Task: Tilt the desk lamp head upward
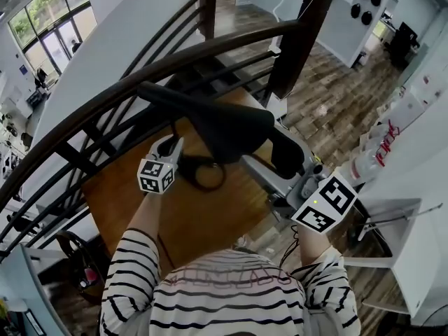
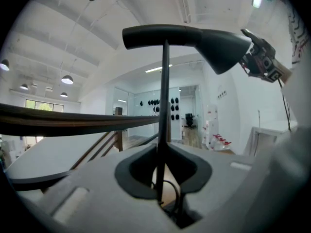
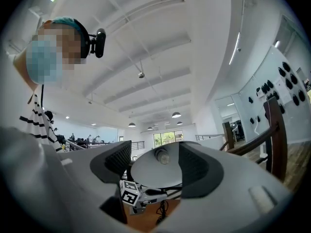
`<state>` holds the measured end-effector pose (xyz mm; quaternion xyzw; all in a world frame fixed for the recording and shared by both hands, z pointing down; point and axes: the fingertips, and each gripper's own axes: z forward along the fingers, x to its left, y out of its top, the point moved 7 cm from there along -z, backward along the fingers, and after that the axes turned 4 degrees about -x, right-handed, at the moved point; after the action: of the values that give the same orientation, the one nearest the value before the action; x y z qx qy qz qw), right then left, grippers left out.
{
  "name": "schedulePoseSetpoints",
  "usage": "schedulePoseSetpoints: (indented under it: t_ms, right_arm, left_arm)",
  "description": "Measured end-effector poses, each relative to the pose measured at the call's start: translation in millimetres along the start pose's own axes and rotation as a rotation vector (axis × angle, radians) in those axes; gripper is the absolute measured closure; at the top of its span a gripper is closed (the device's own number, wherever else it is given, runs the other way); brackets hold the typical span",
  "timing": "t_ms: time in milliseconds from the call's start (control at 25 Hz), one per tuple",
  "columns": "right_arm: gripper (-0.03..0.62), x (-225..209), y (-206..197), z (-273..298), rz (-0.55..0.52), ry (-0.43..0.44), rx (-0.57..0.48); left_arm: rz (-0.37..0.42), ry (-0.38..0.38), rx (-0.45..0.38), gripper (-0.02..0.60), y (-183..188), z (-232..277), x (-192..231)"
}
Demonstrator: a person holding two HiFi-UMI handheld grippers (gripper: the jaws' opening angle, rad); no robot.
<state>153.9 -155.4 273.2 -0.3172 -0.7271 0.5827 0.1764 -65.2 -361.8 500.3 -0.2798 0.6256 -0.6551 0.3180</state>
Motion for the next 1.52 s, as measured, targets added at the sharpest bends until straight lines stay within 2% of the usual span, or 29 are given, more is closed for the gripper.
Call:
schedulePoseSetpoints:
  t_ms: [880,1280,1520]
  right_arm:
    - [0.301,0,62,45,-0.071,0.062,-0.004]
    - [0.296,1,62,45,-0.071,0.065,-0.033]
    - [0.287,6,56,43,-0.124,0.056,-0.043]
  left_arm:
    - [0.045,0.003,0.030,0.535,5,-2,-1]
    - [0.049,0.013,0.037,0.535,3,-1,-2]
    - [0.045,0.015,0.049,0.535,4,-1,-3]
